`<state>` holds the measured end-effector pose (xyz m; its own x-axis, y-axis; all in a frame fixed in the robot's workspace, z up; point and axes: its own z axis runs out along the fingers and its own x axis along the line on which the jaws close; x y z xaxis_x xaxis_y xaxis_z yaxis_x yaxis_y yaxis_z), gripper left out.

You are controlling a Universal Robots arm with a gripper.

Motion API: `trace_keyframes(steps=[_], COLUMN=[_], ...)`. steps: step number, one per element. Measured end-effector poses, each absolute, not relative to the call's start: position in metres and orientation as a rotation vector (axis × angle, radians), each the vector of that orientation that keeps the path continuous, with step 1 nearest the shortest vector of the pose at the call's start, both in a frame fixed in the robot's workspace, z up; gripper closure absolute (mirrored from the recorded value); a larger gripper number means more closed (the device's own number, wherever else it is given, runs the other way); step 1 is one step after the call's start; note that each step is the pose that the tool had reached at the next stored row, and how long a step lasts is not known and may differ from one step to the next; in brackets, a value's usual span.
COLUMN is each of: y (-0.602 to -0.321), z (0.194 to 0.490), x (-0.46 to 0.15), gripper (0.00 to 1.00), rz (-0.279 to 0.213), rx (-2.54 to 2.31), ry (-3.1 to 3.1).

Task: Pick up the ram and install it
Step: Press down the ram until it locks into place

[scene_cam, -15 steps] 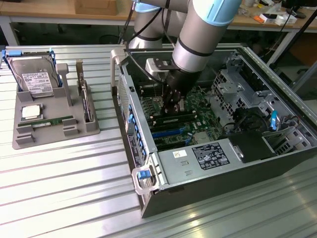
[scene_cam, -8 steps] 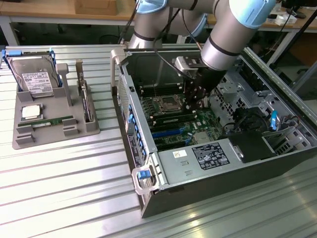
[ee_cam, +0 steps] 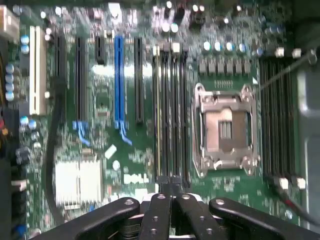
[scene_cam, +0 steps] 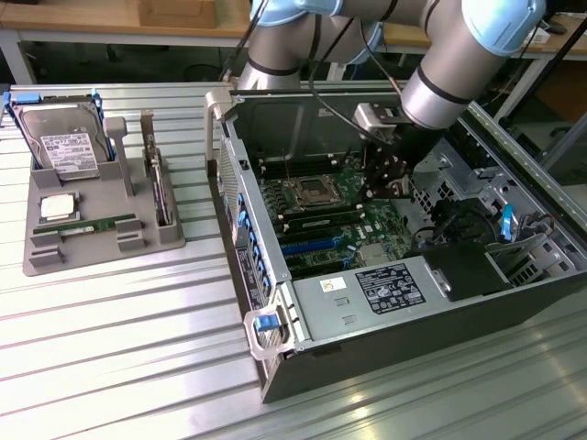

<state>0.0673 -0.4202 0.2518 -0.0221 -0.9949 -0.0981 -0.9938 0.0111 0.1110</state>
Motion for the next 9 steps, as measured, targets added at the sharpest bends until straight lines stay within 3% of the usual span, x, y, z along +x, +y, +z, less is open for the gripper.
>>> trace_keyframes(steps=[6, 9], y=[-0.420, -0.420], z=[0.292, 0.295], x=[0.086, 0.086], gripper=[0.89, 0.89], rz=[-0.256, -0.259], rx=[2.201, 2.202], ry=[-2.235, -2.236])
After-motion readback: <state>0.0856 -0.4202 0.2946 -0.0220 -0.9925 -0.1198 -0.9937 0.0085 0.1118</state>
